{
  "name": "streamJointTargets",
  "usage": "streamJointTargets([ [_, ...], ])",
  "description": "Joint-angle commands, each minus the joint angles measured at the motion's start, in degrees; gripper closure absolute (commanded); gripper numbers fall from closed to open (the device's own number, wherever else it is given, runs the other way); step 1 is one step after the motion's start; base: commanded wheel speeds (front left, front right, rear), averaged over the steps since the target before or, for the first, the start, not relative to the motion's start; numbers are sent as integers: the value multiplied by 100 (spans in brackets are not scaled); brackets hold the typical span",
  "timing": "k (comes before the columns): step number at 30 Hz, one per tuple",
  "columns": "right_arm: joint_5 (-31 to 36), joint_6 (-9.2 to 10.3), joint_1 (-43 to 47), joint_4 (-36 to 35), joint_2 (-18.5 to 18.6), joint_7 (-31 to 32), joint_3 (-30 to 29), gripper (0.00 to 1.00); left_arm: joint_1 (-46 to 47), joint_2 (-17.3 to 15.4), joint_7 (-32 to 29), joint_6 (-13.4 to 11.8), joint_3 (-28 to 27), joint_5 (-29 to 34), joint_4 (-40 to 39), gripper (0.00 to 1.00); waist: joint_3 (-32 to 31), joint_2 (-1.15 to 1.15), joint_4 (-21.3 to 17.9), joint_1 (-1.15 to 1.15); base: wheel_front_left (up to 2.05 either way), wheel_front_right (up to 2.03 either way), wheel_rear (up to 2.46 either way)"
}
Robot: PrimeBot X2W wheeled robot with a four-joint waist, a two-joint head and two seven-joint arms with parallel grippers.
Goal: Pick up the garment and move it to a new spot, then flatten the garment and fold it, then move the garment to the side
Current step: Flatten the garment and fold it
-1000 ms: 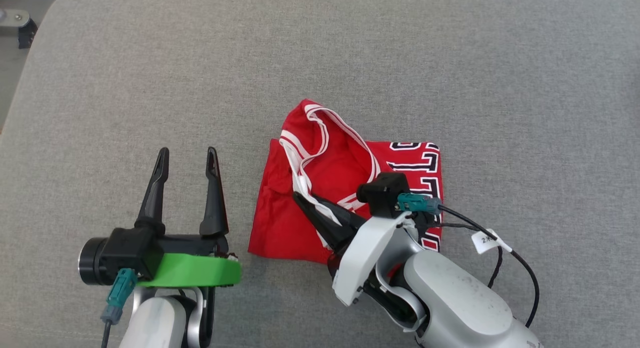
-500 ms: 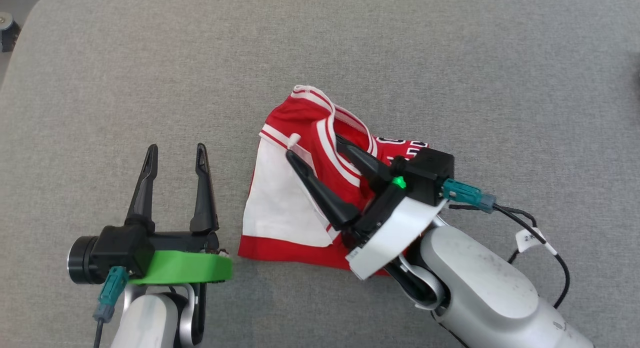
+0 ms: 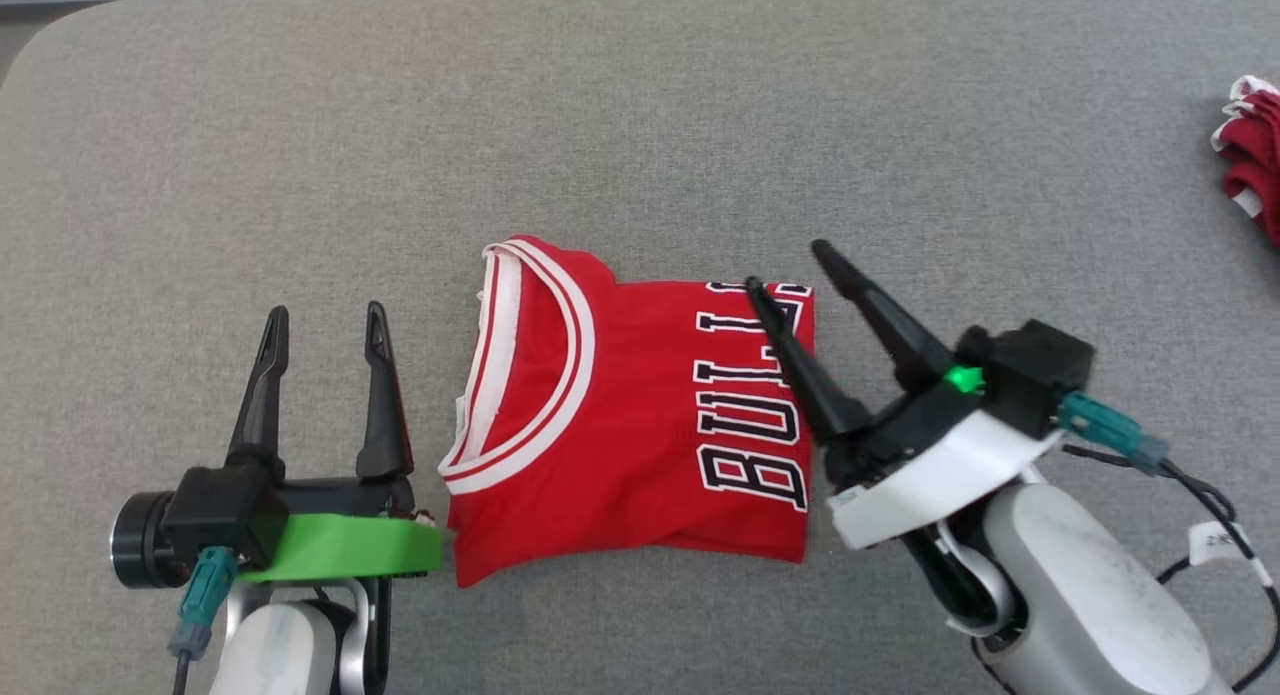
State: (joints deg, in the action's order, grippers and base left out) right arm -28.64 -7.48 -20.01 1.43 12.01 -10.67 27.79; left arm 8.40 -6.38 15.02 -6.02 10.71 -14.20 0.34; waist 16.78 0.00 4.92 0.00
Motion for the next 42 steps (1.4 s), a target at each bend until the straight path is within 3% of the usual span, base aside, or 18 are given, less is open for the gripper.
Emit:
streamJointTargets([
  [1,68,-1,180,-81,49,-11,-216,0,-105,-73,18,-20,-45,8,-2,0,-85,0,-124,0,0,0,0],
  [10,673,-2,1297,-697,136,207,-2029,0,-387,-282,-99,-119,-114,66,-36,0,-387,0,-511,0,0,0,0],
  [15,798,-2,1824,-990,43,483,-2519,0,-565,-347,-179,-150,-106,48,-53,0,-652,0,-590,0,0,0,0],
  [29,961,-2,2591,-1416,-31,929,-2717,0,-1159,-430,-412,-213,-31,-64,-36,0,-1307,0,-614,0,0,0,0],
  [42,1042,-2,2793,-1539,-60,1112,-2799,0,-1272,-483,-471,-256,-12,-131,40,0,-1490,0,-588,0,0,0,0],
])
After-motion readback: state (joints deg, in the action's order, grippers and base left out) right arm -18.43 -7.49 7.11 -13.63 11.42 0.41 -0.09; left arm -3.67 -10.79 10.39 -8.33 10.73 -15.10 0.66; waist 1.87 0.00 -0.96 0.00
